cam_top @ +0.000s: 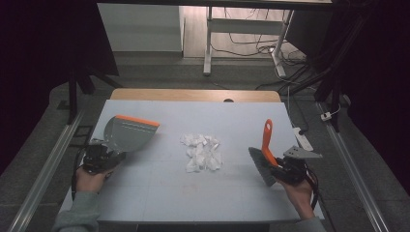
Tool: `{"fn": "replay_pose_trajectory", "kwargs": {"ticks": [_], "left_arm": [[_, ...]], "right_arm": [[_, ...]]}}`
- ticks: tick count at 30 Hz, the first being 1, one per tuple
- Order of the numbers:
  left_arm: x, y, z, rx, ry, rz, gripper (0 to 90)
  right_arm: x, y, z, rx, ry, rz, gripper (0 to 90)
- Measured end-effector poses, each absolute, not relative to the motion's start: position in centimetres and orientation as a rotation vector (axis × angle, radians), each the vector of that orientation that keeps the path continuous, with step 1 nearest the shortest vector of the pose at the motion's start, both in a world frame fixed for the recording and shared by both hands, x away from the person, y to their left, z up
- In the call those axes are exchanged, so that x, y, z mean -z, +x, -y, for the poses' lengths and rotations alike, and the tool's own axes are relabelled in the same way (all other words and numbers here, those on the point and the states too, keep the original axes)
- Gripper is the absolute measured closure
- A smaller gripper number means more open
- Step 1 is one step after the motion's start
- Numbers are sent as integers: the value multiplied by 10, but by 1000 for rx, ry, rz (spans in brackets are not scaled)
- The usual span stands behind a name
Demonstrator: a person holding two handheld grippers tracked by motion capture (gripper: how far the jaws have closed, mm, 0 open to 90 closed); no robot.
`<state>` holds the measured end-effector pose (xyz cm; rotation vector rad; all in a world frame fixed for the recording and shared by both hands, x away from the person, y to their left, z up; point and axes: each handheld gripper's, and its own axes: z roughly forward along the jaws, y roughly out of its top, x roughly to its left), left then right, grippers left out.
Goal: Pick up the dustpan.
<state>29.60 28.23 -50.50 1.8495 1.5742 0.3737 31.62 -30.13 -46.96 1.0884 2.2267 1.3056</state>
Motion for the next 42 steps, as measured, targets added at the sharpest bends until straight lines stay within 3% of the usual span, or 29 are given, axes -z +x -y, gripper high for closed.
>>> {"fn": "replay_pose_trajectory", "kwargs": {"ticks": [20, 42], "left_arm": [[486, 285, -283, -403, 1909, -1375, 618], [467, 268, -287, -340, 1992, -1167, 617]], "right_arm": [[465, 315, 306, -1341, 1083, -2191, 698], [465, 315, 305, -1340, 1077, -2188, 698]]}}
